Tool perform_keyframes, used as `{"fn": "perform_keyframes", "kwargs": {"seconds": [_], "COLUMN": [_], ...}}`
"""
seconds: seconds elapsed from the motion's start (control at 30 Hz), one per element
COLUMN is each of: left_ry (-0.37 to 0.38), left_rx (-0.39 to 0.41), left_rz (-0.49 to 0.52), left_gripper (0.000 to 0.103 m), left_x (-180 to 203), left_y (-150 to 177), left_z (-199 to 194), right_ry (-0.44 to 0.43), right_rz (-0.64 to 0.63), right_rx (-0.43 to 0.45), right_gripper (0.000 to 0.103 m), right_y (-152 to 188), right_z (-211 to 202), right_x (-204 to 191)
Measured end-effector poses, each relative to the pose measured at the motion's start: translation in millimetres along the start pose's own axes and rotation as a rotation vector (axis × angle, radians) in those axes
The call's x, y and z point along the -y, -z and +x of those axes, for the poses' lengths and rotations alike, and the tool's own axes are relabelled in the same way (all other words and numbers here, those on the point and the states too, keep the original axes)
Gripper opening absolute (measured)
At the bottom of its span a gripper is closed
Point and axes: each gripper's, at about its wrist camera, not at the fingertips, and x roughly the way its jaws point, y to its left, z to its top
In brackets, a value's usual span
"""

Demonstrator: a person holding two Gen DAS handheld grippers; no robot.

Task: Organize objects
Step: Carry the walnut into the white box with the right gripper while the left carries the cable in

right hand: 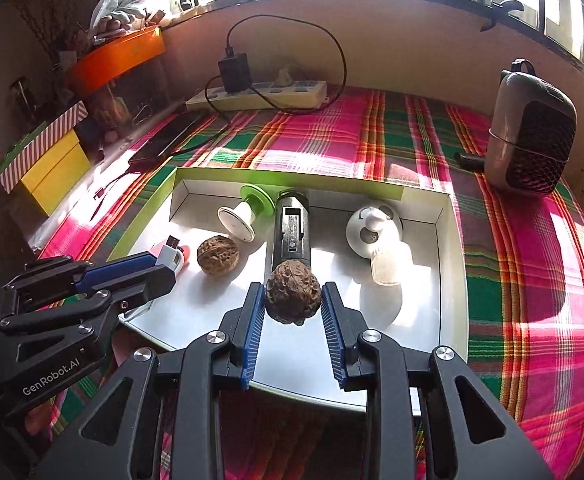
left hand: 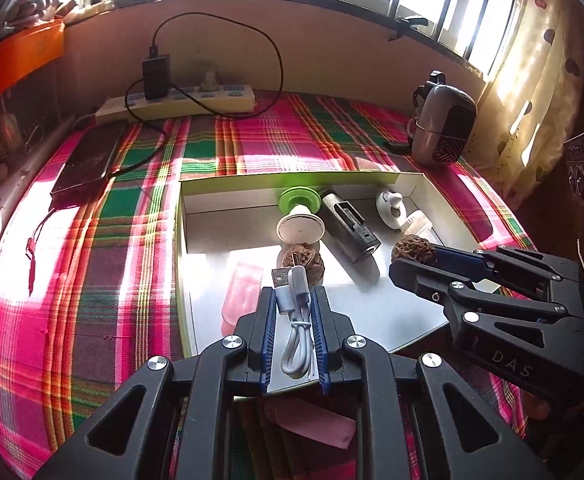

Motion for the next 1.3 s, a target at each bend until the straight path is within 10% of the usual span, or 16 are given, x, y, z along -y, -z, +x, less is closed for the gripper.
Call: {"fn": "perform_keyframes", "kwargs": {"seconds": [1.3], "left_ry": [-0.044], "left_rx": [-0.032], "left_rz": [0.021], "left_gripper": [0.016], "left_x": [-2], "left_y": [-4], "left_z": [21], "right_ry": [0.013], "right_rz": [-0.064], "right_rx": [-0.039], "right_gripper": [0.030], "right_y": [-1], "right_z": [31], "right_x": [-18]}}
